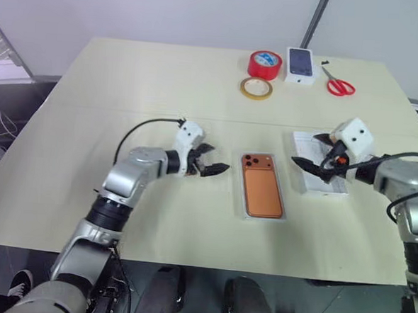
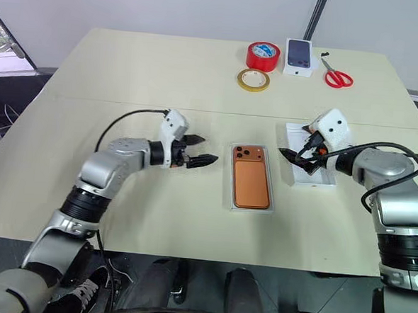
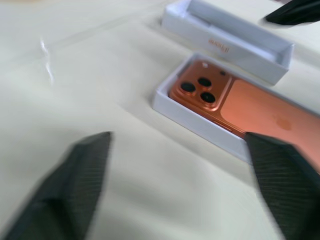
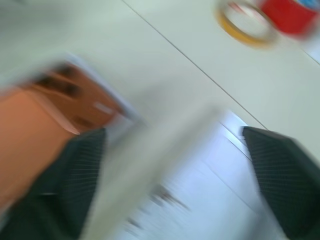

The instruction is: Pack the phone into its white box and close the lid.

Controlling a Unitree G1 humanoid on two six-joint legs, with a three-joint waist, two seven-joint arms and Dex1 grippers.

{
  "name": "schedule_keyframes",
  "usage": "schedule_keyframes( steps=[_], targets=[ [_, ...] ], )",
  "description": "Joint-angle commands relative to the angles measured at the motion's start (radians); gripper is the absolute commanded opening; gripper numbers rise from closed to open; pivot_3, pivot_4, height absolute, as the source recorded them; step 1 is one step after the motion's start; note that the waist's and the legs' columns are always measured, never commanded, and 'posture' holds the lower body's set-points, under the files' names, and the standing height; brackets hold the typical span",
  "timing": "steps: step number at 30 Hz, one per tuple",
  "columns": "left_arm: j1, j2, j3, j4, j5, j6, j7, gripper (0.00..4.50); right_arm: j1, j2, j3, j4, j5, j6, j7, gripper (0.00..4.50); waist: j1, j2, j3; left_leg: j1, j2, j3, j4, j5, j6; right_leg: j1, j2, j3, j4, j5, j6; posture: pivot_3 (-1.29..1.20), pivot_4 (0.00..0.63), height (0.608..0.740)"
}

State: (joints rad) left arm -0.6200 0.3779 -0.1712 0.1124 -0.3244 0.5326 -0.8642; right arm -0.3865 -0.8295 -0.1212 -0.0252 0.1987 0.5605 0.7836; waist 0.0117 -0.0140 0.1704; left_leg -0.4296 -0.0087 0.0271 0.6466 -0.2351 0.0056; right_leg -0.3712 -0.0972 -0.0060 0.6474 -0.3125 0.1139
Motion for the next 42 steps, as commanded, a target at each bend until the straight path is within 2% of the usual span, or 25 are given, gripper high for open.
schedule_keyframes(
  steps=[1, 3, 5, 9, 12, 17, 23, 26, 33, 36, 42],
  targets=[
    [0.042, 0.059, 0.023, -0.033, 0.021, -0.216, -0.111, 4.43, -0.026, 0.024, 0.004, -0.048, 0.001, 0.136, -0.072, 4.48, -0.003, 0.000, 0.000, 0.000, 0.000, 0.000, 0.000, 0.000, 0.000, 0.000, 0.000, 0.000, 0.000, 0.000, 0.000, 0.00, 0.150, 0.728],
    [0.073, 0.086, 0.033, -0.030, 0.030, -0.342, -0.160, 4.43, -0.021, 0.048, -0.002, -0.094, 0.028, 0.266, -0.104, 4.48, -0.006, 0.000, 0.000, 0.000, 0.000, 0.000, -0.001, 0.000, 0.000, -0.001, 0.000, 0.000, 0.000, 0.000, 0.000, 0.00, 0.150, 0.728],
    [0.089, 0.100, 0.049, -0.023, 0.010, -0.366, -0.192, 4.43, -0.012, 0.050, 0.001, -0.137, 0.036, 0.348, -0.122, 4.48, -0.006, 0.001, 0.000, 0.000, 0.001, 0.000, -0.002, 0.000, 0.000, -0.002, 0.000, 0.000, 0.000, 0.000, 0.000, 0.00, 0.150, 0.728],
    [0.153, 0.115, 0.086, -0.059, -0.023, -0.486, -0.257, 4.43, -0.051, 0.095, -0.037, -0.253, 0.143, 0.628, -0.149, 4.48, -0.007, 0.001, 0.000, -0.001, 0.001, 0.000, -0.001, -0.002, 0.002, -0.002, -0.001, 0.001, 0.000, 0.000, 0.000, 0.00, 0.150, 0.728],
    [0.188, 0.113, 0.097, -0.077, -0.028, -0.527, -0.264, 4.43, -0.076, 0.095, -0.017, -0.292, 0.155, 0.754, -0.190, 4.48, -0.006, 0.001, 0.000, -0.002, 0.001, 0.000, -0.001, -0.002, 0.003, -0.003, -0.001, 0.001, 0.000, 0.000, -0.001, 0.00, 0.150, 0.728],
    [0.235, 0.129, 0.105, -0.101, -0.040, -0.548, -0.285, 4.43, -0.183, 0.142, -0.026, -0.245, 0.167, 0.966, -0.261, 4.48, -0.011, 0.001, 0.000, -0.002, 0.001, 0.000, -0.001, -0.002, 0.003, -0.004, -0.001, 0.001, 0.000, -0.001, -0.002, 0.00, 0.150, 0.728],
    [0.293, 0.137, 0.120, -0.147, -0.034, -0.575, -0.270, 4.43, -0.311, 0.173, 0.024, -0.115, 0.182, 1.054, -0.290, 4.48, -0.028, 0.002, 0.000, -0.009, 0.001, 0.000, -0.001, -0.002, 0.003, -0.011, -0.001, 0.001, 0.001, 0.000, -0.001, 0.00, 0.150, 0.728],
    [0.314, 0.140, 0.128, -0.171, -0.038, -0.571, -0.253, 4.43, -0.333, 0.158, 0.074, -0.074, 0.172, 1.028, -0.292, 4.48, -0.028, 0.002, 0.000, -0.015, 0.001, 0.000, 0.000, -0.001, 0.002, -0.018, -0.001, 0.001, 0.004, 0.001, 0.000, 0.00, 0.150, 0.728],
    [0.337, 0.137, 0.134, -0.193, -0.029, -0.569, -0.218, 4.43, -0.364, 0.154, 0.120, 0.000, 0.162, 0.976, -0.297, 4.48, -0.027, 0.002, 0.000, -0.014, 0.001, 0.000, 0.001, 0.000, 0.003, -0.018, 0.000, 0.001, 0.007, 0.001, 0.000, 0.00, 0.150, 0.728],
    [0.345, 0.131, 0.132, -0.197, -0.024, -0.570, -0.197, 4.50, -0.360, 0.144, 0.146, 0.020, 0.152, 0.952, -0.300, 3.63, -0.027, 0.002, 0.000, -0.014, 0.001, 0.000, 0.001, 0.000, 0.003, -0.018, 0.000, 0.001, 0.007, 0.001, 0.000, 0.00, 0.150, 0.728],
    [0.353, 0.124, 0.119, -0.209, -0.019, -0.565, -0.171, 4.50, -0.363, 0.136, 0.165, 0.049, 0.131, 0.920, -0.311, 0.67, -0.027, 0.002, 0.000, -0.014, 0.001, 0.000, 0.001, 0.000, 0.003, -0.018, 0.001, 0.000, 0.007, 0.001, 0.000, 0.00, 0.150, 0.728]
  ],
)
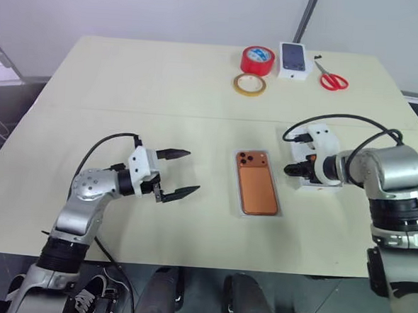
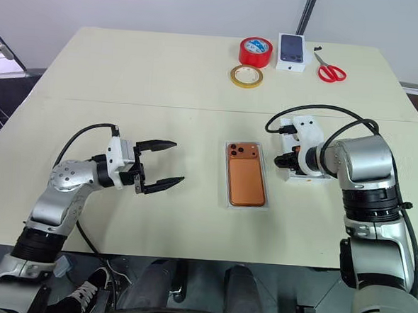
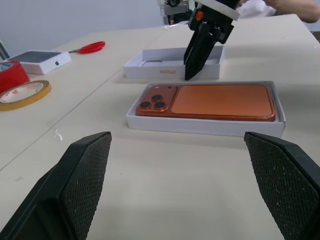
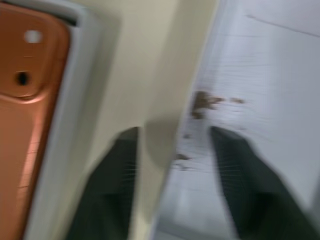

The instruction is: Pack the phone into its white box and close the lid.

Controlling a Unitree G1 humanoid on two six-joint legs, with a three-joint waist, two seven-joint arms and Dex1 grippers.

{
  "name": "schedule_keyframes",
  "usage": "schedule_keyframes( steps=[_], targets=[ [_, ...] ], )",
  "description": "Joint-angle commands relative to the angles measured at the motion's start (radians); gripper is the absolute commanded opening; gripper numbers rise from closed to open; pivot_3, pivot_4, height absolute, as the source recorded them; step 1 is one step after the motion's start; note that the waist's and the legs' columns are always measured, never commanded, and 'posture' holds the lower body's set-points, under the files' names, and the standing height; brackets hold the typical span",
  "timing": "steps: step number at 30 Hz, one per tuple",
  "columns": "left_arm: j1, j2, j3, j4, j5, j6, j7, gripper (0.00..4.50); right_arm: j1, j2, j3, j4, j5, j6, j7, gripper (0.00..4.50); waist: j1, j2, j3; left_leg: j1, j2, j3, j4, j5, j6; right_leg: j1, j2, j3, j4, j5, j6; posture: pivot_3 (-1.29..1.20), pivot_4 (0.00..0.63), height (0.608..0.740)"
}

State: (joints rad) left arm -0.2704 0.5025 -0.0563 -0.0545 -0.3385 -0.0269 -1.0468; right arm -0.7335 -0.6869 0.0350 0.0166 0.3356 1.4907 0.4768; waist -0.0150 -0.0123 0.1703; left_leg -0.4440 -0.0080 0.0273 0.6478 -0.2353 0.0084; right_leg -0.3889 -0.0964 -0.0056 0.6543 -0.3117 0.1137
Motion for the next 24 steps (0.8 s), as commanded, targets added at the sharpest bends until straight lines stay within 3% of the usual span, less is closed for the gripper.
schedule_keyframes(
  steps=[1, 8, 13, 16, 18, 24],
  targets=[
    [0.001, -0.001, 0.003, -0.041, -0.003, -0.004, 0.015, 4.50, -0.018, -0.005, 0.007, 0.012, -0.009, -0.014, -0.007, 0.10, 0.000, 0.000, 0.000, 0.000, 0.000, 0.000, 0.000, 0.000, 0.000, 0.000, 0.000, 0.000, 0.000, 0.000, 0.000, 0.00, 0.150, 0.728],
    [-0.025, -0.005, 0.007, -0.030, -0.011, 0.015, 0.032, 4.50, -0.026, 0.022, -0.059, 0.036, -0.021, -0.058, -0.046, 0.02, 0.001, 0.000, 0.000, 0.000, 0.000, 0.000, 0.001, 0.000, 0.000, 0.000, 0.001, 0.000, 0.001, 0.000, 0.000, 0.00, 0.150, 0.728],
    [-0.033, -0.015, -0.002, -0.019, -0.002, 0.018, 0.040, 4.50, -0.027, 0.092, -0.181, 0.024, 0.021, -0.096, -0.055, 0.02, 0.002, 0.000, 0.000, 0.000, 0.000, 0.001, 0.001, 0.000, 0.000, 0.000, 0.001, 0.000, 0.002, 0.000, 0.000, 0.00, 0.150, 0.728],
    [-0.040, -0.016, 0.006, -0.015, -0.010, 0.030, 0.043, 4.50, -0.052, 0.190, -0.297, -0.009, 0.103, -0.129, -0.033, 0.02, -0.001, 0.000, 0.000, 0.000, 0.000, 0.001, 0.001, 0.000, 0.000, -0.001, 0.003, 0.000, 0.003, 0.000, 0.000, 0.00, 0.150, 0.728],
    [-0.047, -0.024, 0.015, -0.014, -0.020, 0.050, 0.062, 4.50, -0.025, 0.217, -0.301, -0.069, 0.136, -0.213, 0.008, 0.02, -0.002, 0.000, 0.000, 0.000, 0.001, 0.001, 0.001, 0.000, 0.000, -0.001, 0.004, 0.000, 0.004, 0.000, 0.000, 0.00, 0.150, 0.728],
    [-0.047, -0.034, 0.033, -0.018, -0.030, 0.104, 0.109, 4.50, -0.015, 0.447, -0.543, -0.206, 0.357, -0.154, -0.056, 0.02, 0.005, 0.000, 0.000, 0.000, 0.003, 0.001, 0.001, 0.001, -0.001, -0.002, 0.007, 0.000, 0.009, 0.000, 0.001, 0.00, 0.150, 0.728]
  ],
)
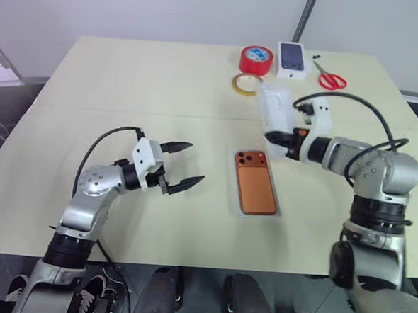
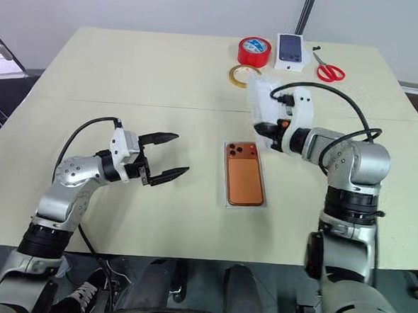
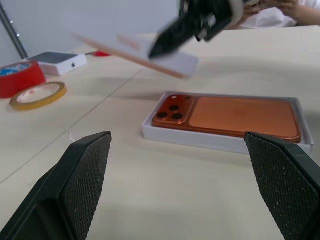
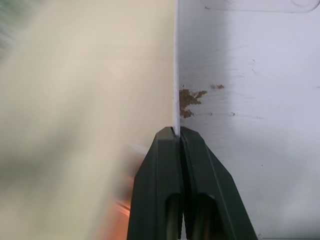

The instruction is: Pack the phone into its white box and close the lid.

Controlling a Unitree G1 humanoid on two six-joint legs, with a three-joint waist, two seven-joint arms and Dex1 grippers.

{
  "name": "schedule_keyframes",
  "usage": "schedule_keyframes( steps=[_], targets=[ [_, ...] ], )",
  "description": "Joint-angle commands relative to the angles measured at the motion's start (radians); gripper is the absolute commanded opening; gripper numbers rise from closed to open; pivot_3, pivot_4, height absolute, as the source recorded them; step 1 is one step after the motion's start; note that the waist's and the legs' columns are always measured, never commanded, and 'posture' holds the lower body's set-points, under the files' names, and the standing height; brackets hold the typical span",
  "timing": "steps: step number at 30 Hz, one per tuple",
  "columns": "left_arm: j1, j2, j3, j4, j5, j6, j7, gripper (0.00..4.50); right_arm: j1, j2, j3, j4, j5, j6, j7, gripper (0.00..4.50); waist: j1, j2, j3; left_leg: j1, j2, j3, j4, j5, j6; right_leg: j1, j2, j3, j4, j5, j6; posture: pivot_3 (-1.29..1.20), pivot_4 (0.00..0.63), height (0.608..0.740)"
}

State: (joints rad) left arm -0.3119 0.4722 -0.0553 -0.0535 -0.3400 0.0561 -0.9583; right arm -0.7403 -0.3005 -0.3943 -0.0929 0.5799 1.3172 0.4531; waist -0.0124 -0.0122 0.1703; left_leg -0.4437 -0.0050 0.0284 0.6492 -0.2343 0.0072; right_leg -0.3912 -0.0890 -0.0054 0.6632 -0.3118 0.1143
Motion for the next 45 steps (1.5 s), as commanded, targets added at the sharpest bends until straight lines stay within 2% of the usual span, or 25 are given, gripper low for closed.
schedule_keyframes(
  steps=[1, 3, 5, 7, 10, 12, 16, 21, 24, 26, 31, 32, 36, 39, 42, 45],
  targets=[
    [-0.003, -0.002, 0.038, -0.022, -0.050, 0.054, 0.020, 4.50, -0.009, 0.101, -0.149, -0.116, 0.150, 0.040, -0.057, 0.02, 0.002, 0.000, 0.000, 0.000, 0.000, 0.000, 0.000, 0.000, 0.000, 0.000, 0.000, 0.000, 0.000, 0.000, 0.000, 0.00, 0.150, 0.728],
    [-0.012, 0.003, 0.057, -0.013, -0.139, 0.235, 0.039, 4.50, 0.019, 0.180, -0.189, -0.193, 0.240, 0.092, -0.086, 0.02, 0.001, 0.000, 0.000, 0.000, 0.000, 0.000, 0.000, 0.000, 0.000, 0.000, 0.000, 0.000, 0.000, 0.000, 0.000, 0.00, 0.150, 0.728],
    [-0.027, -0.003, 0.081, -0.008, -0.183, 0.333, 0.074, 4.50, 0.037, 0.264, -0.257, -0.248, 0.342, 0.189, -0.126, 0.02, -0.002, 0.000, 0.000, 0.000, 0.000, -0.001, 0.000, 0.000, 0.000, 0.000, 0.000, 0.000, 0.001, 0.000, 0.000, 0.00, 0.150, 0.728],
    [-0.023, 0.002, 0.076, -0.045, -0.190, 0.334, 0.053, 4.50, 0.081, 0.319, -0.289, -0.297, 0.449, 0.272, -0.143, 0.02, -0.002, 0.000, 0.000, 0.000, 0.001, -0.001, 0.000, 0.000, -0.001, -0.001, 0.001, 0.000, 0.002, 0.000, 0.000, 0.00, 0.150, 0.728],
    [-0.017, 0.013, 0.072, -0.103, -0.223, 0.354, 0.019, 4.50, 0.142, 0.359, -0.276, -0.342, 0.549, 0.297, -0.196, 0.02, -0.001, 0.000, 0.000, 0.000, 0.001, -0.001, 0.000, 0.000, -0.001, 0.000, 0.001, 0.000, 0.001, 0.000, 0.000, 0.00, 0.150, 0.728],
    [-0.028, 0.015, 0.057, -0.107, -0.182, 0.316, 0.026, 4.50, 0.196, 0.382, -0.284, -0.320, 0.682, 0.297, -0.267, 0.02, -0.001, 0.000, 0.000, 0.000, 0.000, 0.000, 0.000, 0.000, -0.001, -0.001, 0.000, 0.001, 0.001, 0.000, 0.000, 0.00, 0.150, 0.728],
    [-0.057, 0.006, 0.064, -0.079, -0.170, 0.286, 0.024, 4.50, 0.345, 0.319, -0.189, -0.297, 0.881, 0.296, -0.371, 0.02, -0.001, 0.000, 0.000, 0.001, 0.000, 0.000, 0.000, 0.001, -0.001, 0.000, 0.000, 0.001, 0.000, 0.000, 0.000, 0.00, 0.150, 0.728],
    [-0.058, 0.001, 0.065, -0.073, -0.163, 0.248, 0.014, 4.50, 0.491, 0.103, 0.042, -0.215, 1.204, 0.119, -0.542, 0.02, -0.005, 0.000, 0.000, 0.001, 0.001, 0.000, 0.000, 0.000, -0.001, 0.000, 0.001, 0.002, 0.000, 0.000, -0.001, 0.00, 0.150, 0.728],
    [-0.038, 0.001, 0.033, -0.076, -0.150, 0.238, -0.011, 3.67, 0.509, 0.030, 0.131, -0.165, 1.307, -0.025, -0.670, 0.00, -0.006, 0.000, 0.000, 0.001, 0.001, 0.000, 0.000, 0.000, -0.001, 0.000, 0.001, 0.002, 0.000, 0.000, -0.001, 0.00, 0.150, 0.728],
    [-0.029, -0.020, 0.003, -0.072, -0.132, 0.228, -0.005, 2.58, 0.515, 0.003, 0.177, -0.164, 1.372, -0.115, -0.718, 0.00, -0.005, 0.000, 0.000, 0.001, 0.001, 0.000, 0.000, 0.000, -0.001, 0.000, 0.001, 0.002, -0.001, 0.000, 0.000, 0.00, 0.150, 0.728],
    [-0.030, -0.079, -0.067, -0.049, -0.090, 0.210, 0.002, 0.32, 0.519, -0.044, 0.229, -0.132, 1.392, -0.214, -0.760, 0.00, 0.003, 0.000, 0.000, 0.001, 0.001, 0.000, 0.001, 0.000, 0.000, 0.001, 0.001, 0.002, -0.001, 0.000, 0.000, 0.00, 0.150, 0.728],
    [-0.032, -0.092, -0.079, -0.040, -0.072, 0.192, 0.009, 0.12, 0.517, -0.053, 0.234, -0.128, 1.392, -0.226, -0.762, 0.00, 0.003, 0.000, 0.000, 0.001, 0.001, 0.000, 0.002, 0.000, 0.000, 0.001, 0.001, 0.002, -0.001, 0.000, 0.000, 0.00, 0.150, 0.728],
    [-0.061, -0.147, -0.130, 0.039, -0.011, 0.141, 0.024, 0.12, 0.514, -0.120, 0.260, -0.105, 1.392, -0.258, -0.793, 0.00, 0.003, 0.000, -0.001, 0.001, 0.001, 0.000, 0.002, 0.000, 0.000, 0.001, 0.001, 0.002, -0.001, 0.000, 0.000, 0.00, 0.150, 0.728],
    [-0.088, -0.198, -0.137, 0.090, 0.005, 0.127, 0.052, 0.12, 0.517, -0.148, 0.241, -0.095, 1.381, -0.294, -0.761, 0.00, 0.003, -0.001, -0.001, 0.001, 0.001, 0.000, 0.002, 0.000, 0.000, 0.002, 0.001, 0.002, -0.001, 0.000, 0.000, 0.00, 0.150, 0.728],
    [-0.103, -0.234, -0.151, 0.125, 0.028, 0.103, 0.058, 0.00, 0.537, -0.164, 0.216, -0.104, 1.392, -0.288, -0.705, 0.90, 0.007, -0.001, -0.001, 0.001, 0.001, 0.000, 0.003, 0.000, 0.000, 0.002, 0.001, 0.002, -0.001, 0.000, 0.000, 0.00, 0.150, 0.728],
    [-0.123, -0.285, -0.170, 0.157, 0.033, 0.104, 0.060, 0.00, 0.555, -0.266, 0.194, -0.128, 1.385, -0.272, -0.649, 2.38, 0.008, -0.001, -0.001, 0.000, 0.001, 0.000, 0.003, 0.000, 0.001, 0.002, 0.001, 0.002, -0.001, 0.000, 0.000, 0.00, 0.150, 0.728]
  ],
)
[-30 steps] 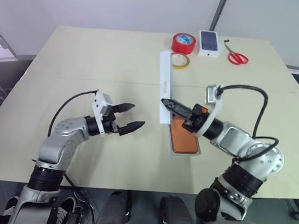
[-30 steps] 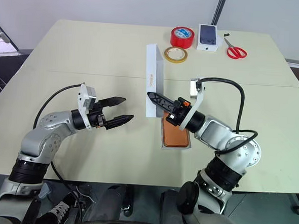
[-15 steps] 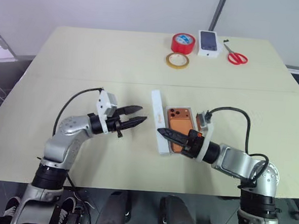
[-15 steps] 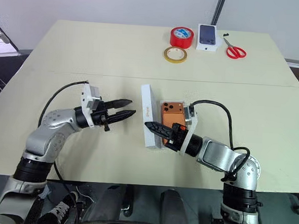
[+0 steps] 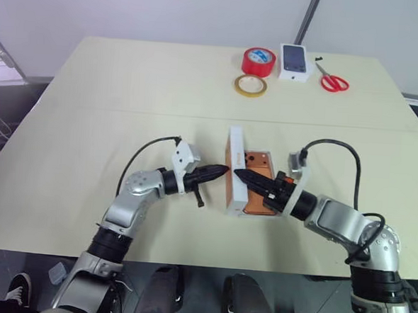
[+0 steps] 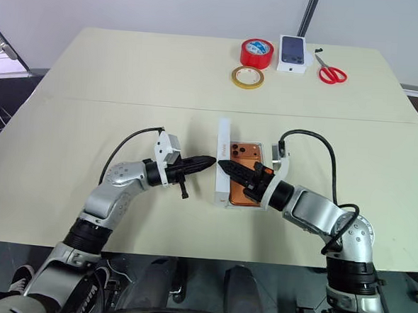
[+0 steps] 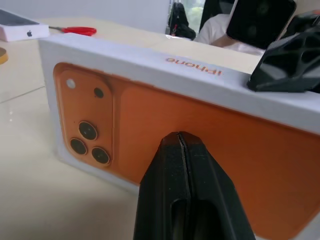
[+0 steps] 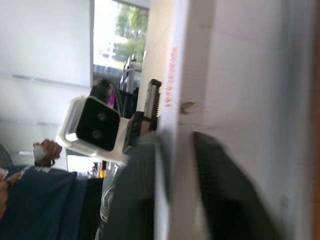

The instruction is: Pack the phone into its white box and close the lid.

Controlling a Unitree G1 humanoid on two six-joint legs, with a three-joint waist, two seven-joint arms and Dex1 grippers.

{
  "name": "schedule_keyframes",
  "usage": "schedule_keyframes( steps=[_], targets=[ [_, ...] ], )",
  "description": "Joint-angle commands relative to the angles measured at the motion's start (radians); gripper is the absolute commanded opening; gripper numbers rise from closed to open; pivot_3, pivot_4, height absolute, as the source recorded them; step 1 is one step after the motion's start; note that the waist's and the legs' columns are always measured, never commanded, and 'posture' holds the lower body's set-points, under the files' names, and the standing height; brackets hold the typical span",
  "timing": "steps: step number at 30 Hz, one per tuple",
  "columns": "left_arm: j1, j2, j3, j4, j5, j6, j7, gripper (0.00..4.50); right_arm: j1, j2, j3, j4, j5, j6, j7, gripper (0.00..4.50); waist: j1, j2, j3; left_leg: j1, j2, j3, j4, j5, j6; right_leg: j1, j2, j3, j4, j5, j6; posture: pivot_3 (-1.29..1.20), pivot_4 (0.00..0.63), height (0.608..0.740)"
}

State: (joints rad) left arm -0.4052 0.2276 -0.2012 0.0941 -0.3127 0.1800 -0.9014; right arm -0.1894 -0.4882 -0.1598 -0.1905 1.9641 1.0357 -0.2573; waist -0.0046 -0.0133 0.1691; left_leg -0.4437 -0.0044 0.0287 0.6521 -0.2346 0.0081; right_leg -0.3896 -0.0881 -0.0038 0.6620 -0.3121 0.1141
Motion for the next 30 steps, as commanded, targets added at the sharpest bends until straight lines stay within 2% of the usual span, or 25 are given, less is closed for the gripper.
schedule_keyframes(
  steps=[1, 4, 7, 10, 12, 13, 15, 17, 19, 23, 27, 30],
  targets=[
    [-0.036, -0.058, -0.029, 0.020, 0.006, -0.016, 0.007, 0.00, 0.004, -0.113, -0.055, -0.032, -0.004, 0.015, 0.088, 2.85, 0.003, 0.000, 0.000, 0.000, 0.000, 0.000, 0.000, 0.000, 0.000, 0.000, 0.000, 0.000, 0.000, 0.000, 0.000, 0.00, 0.150, 0.728],
    [-0.054, -0.100, -0.053, 0.052, 0.029, -0.040, 0.013, 0.00, -0.005, -0.237, -0.098, -0.030, -0.115, 0.056, 0.244, 2.85, 0.011, 0.000, 0.000, 0.000, 0.000, 0.000, 0.002, 0.000, 0.000, 0.000, 0.000, 0.000, 0.000, 0.000, 0.000, 0.00, 0.150, 0.728],
    [-0.077, -0.143, -0.066, 0.091, 0.042, -0.052, 0.021, 0.00, -0.015, -0.375, -0.132, 0.014, -0.295, 0.067, 0.453, 2.85, 0.017, 0.000, 0.000, 0.000, 0.000, 0.000, 0.002, -0.001, 0.001, 0.001, 0.001, 0.000, -0.001, 0.000, 0.000, 0.00, 0.150, 0.728],
    [-0.083, -0.159, -0.069, 0.093, 0.040, -0.042, 0.015, 0.00, -0.012, -0.483, -0.055, 0.022, -0.642, -0.073, 0.649, 2.85, 0.017, 0.000, 0.000, 0.000, 0.000, 0.001, 0.002, -0.001, 0.001, 0.001, 0.001, 0.000, -0.001, 0.000, 0.000, 0.00, 0.150, 0.728],
    [-0.077, -0.153, -0.068, 0.078, 0.041, -0.039, 0.010, 0.00, -0.038, -0.454, -0.057, 0.057, -0.699, -0.111, 0.691, 2.85, 0.016, 0.000, 0.000, 0.000, 0.000, 0.000, 0.002, -0.001, 0.001, 0.001, 0.001, 0.000, -0.001, 0.000, 0.000, 0.00, 0.150, 0.728],
    [-0.072, -0.144, -0.063, 0.066, 0.039, -0.033, 0.009, 0.00, -0.050, -0.429, -0.054, 0.055, -0.729, -0.132, 0.698, 2.63, 0.014, 0.000, 0.000, 0.000, 0.000, 0.000, 0.002, -0.001, 0.001, 0.001, 0.001, 0.000, -0.001, 0.000, 0.000, 0.00, 0.150, 0.728],
    [-0.062, -0.119, -0.044, 0.041, 0.028, -0.018, 0.005, 0.00, -0.056, -0.399, 0.001, 0.024, -0.886, -0.223, 0.709, 1.99, 0.014, 0.000, 0.000, 0.000, 0.001, 0.000, 0.002, -0.001, 0.001, 0.000, 0.001, 0.000, 0.000, 0.000, 0.000, 0.00, 0.150, 0.728],
    [-0.058, -0.092, -0.026, 0.020, 0.025, -0.007, 0.010, 0.00, -0.063, -0.368, 0.063, 0.019, -1.059, -0.325, 0.701, 0.94, 0.015, 0.000, 0.000, 0.000, 0.001, 0.000, 0.002, -0.001, 0.001, 0.000, 0.002, 0.000, 0.000, 0.000, 0.000, 0.00, 0.150, 0.728],
    [-0.056, -0.079, -0.022, 0.010, 0.024, -0.004, 0.013, 0.00, -0.067, -0.342, 0.077, 0.025, -1.133, -0.365, 0.709, 0.03, 0.017, 0.000, 0.000, 0.000, 0.001, 0.000, 0.002, -0.001, 0.001, 0.000, 0.001, 0.000, 0.000, 0.000, 0.000, 0.00, 0.150, 0.728],
    [-0.083, -0.040, 0.046, 0.031, 0.039, 0.001, 0.082, 0.00, -0.102, -0.247, 0.133, 0.042, -1.332, -0.491, 0.660, 0.03, 0.018, 0.000, 0.000, 0.000, 0.000, 0.000, 0.004, 0.000, 0.001, 0.001, 0.001, 0.000, 0.000, 0.000, 0.000, 0.00, 0.150, 0.728],
    [-0.148, -0.028, 0.085, 0.148, 0.105, -0.036, 0.191, 0.00, -0.121, -0.200, 0.164, 0.045, -1.459, -0.544, 0.660, 0.03, 0.020, 0.000, 0.000, 0.000, 0.000, 0.000, 0.006, 0.000, 0.001, 0.001, 0.001, -0.001, 0.001, 0.000, 0.000, 0.00, 0.150, 0.728],
    [-0.170, -0.041, 0.104, 0.179, 0.078, -0.010, 0.195, 0.00, -0.120, -0.164, 0.162, 0.043, -1.488, -0.534, 0.662, 0.03, 0.018, 0.000, 0.000, 0.000, 0.000, 0.000, 0.006, 0.000, 0.001, 0.001, 0.001, -0.001, 0.001, 0.000, 0.000, 0.00, 0.150, 0.728]
  ],
)
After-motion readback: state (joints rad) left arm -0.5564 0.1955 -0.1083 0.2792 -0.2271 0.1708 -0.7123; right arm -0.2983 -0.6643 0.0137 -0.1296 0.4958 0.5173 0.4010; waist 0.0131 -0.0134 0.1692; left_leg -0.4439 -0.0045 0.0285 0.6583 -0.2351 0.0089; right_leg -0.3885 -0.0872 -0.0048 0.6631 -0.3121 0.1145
